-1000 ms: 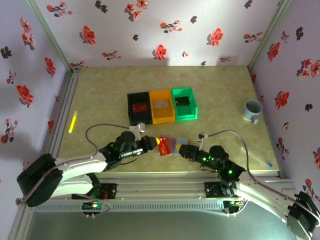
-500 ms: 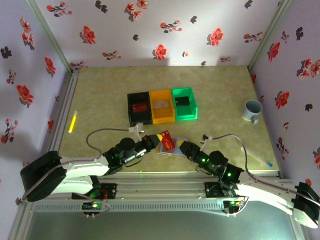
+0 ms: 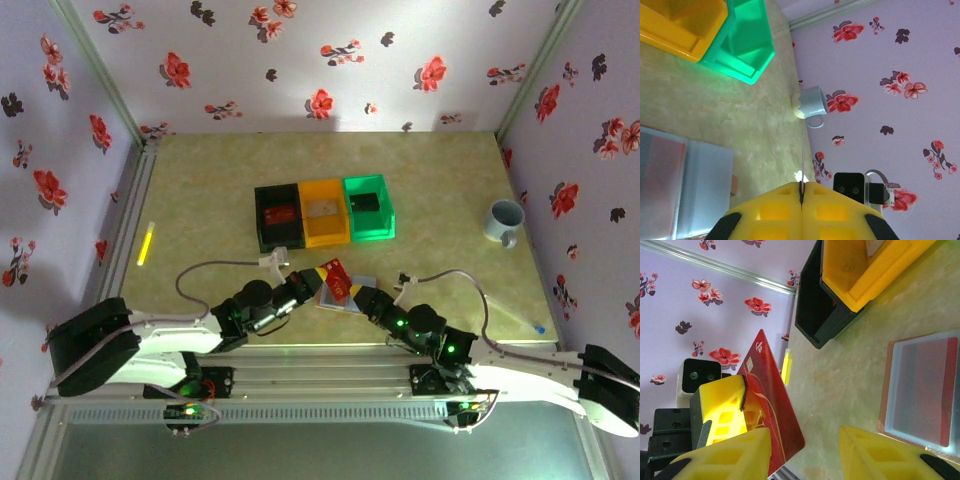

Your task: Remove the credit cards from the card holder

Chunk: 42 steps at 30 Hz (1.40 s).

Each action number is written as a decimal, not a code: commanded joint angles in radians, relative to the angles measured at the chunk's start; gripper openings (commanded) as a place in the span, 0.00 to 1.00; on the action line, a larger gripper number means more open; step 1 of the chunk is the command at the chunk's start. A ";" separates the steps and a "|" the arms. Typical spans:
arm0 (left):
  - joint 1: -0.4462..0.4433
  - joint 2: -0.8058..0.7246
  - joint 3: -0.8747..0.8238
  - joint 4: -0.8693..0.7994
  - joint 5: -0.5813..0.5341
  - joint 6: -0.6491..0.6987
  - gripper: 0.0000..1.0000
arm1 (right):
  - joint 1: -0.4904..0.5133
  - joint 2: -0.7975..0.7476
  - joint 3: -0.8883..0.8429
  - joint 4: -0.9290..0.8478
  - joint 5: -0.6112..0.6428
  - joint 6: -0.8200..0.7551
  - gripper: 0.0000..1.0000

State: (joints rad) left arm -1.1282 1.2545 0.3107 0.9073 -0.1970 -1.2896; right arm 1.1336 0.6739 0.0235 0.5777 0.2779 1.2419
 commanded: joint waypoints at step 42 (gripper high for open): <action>-0.028 0.080 -0.005 0.184 -0.027 -0.036 0.03 | 0.032 0.163 0.060 0.203 0.025 -0.077 0.00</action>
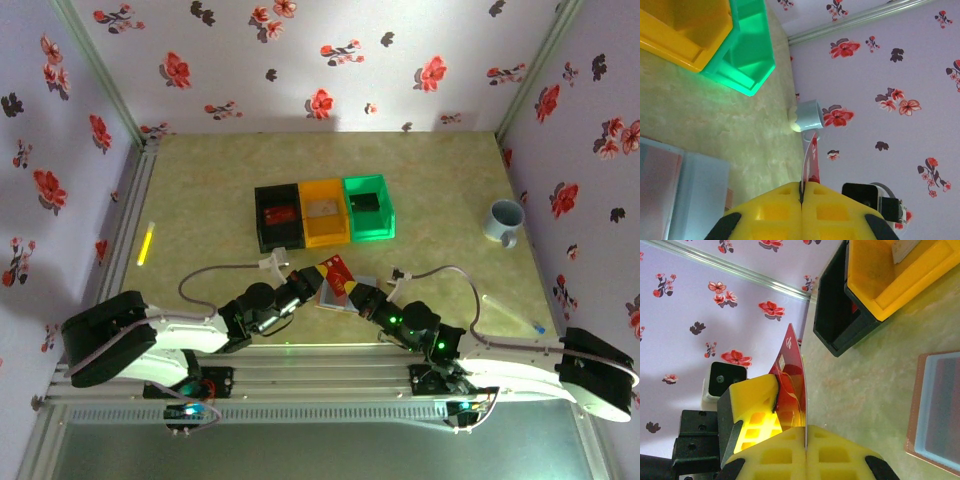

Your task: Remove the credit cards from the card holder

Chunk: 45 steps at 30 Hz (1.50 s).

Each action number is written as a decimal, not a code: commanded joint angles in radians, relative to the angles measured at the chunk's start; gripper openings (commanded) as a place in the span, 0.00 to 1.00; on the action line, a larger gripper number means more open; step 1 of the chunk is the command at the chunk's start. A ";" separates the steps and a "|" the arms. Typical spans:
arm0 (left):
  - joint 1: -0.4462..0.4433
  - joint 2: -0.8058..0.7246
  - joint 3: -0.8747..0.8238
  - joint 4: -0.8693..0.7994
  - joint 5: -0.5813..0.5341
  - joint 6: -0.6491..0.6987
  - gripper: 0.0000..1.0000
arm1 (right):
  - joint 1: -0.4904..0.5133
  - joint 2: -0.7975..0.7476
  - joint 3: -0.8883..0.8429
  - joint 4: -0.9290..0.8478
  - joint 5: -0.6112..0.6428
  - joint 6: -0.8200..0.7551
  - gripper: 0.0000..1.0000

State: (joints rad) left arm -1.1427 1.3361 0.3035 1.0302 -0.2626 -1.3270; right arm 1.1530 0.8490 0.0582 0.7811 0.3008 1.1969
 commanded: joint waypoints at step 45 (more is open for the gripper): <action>0.370 -0.412 0.307 -1.160 0.958 0.598 0.95 | -0.272 -0.203 0.169 -0.373 -0.931 -0.339 0.00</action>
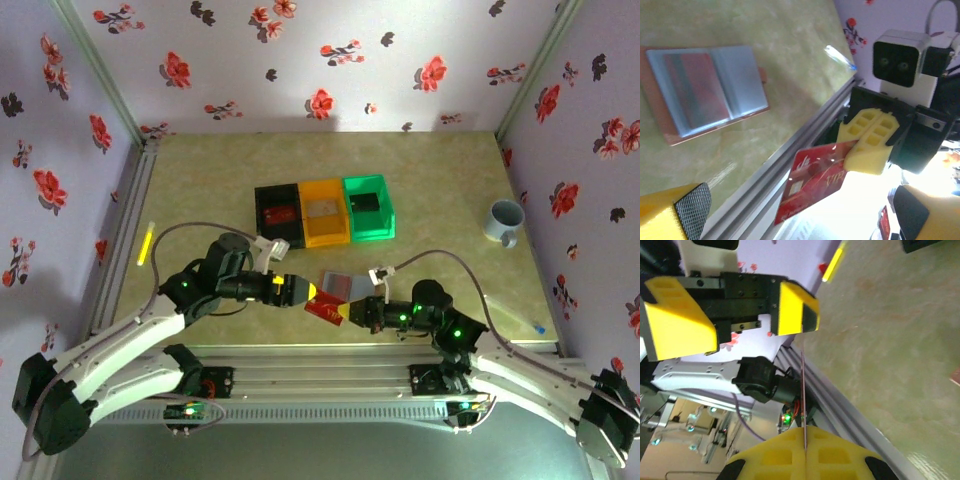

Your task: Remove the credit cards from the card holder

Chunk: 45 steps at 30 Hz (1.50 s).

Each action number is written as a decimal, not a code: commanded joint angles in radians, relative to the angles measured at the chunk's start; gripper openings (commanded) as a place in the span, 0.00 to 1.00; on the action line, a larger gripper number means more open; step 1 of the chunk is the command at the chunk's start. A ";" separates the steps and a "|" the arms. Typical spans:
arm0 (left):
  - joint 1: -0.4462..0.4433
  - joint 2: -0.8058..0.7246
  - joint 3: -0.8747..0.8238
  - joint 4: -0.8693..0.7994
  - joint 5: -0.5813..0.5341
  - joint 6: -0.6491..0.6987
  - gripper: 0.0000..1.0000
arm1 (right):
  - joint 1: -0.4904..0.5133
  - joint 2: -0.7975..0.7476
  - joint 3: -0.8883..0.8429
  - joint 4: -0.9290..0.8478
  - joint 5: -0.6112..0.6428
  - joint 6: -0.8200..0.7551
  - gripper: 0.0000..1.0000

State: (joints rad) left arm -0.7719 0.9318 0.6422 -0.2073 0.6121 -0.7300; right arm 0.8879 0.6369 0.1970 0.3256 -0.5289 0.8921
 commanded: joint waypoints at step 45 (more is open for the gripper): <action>-0.099 -0.022 -0.061 0.181 0.156 -0.025 0.00 | -0.083 0.047 0.039 0.096 -0.255 -0.082 0.00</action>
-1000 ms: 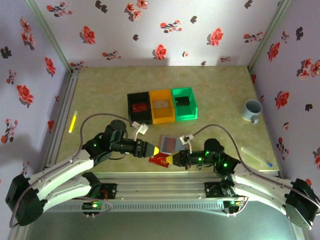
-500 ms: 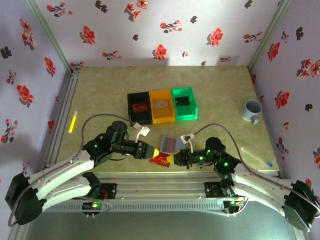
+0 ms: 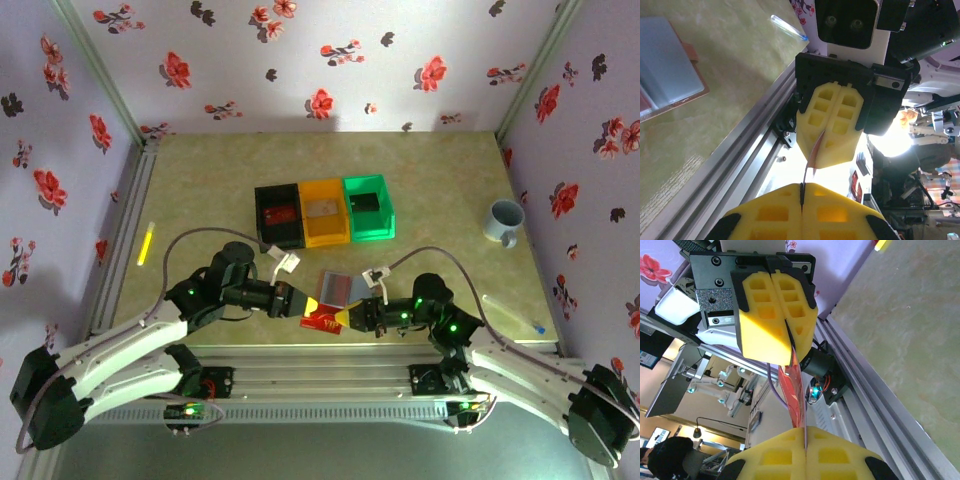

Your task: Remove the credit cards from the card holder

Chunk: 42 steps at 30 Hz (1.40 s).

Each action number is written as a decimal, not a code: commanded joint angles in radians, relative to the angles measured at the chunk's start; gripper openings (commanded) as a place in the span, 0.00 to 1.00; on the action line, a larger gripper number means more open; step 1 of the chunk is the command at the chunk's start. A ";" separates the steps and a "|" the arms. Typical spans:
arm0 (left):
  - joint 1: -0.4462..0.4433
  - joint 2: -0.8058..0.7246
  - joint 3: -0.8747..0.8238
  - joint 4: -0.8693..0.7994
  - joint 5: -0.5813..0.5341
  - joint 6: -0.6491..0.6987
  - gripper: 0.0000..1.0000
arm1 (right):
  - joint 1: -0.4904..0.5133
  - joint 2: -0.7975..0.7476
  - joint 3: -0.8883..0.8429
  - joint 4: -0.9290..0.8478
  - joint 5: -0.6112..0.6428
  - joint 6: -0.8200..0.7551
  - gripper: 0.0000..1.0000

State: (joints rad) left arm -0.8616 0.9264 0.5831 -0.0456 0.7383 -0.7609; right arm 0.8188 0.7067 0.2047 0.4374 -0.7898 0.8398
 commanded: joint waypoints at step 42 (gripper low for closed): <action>-0.016 -0.169 -0.163 0.280 -0.229 -0.159 0.00 | -0.005 0.044 -0.035 0.210 0.063 0.013 0.46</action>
State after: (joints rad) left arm -0.8707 0.7624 0.4374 0.1764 0.5156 -0.9009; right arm 0.8047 0.7403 0.1608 0.5888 -0.7361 0.8673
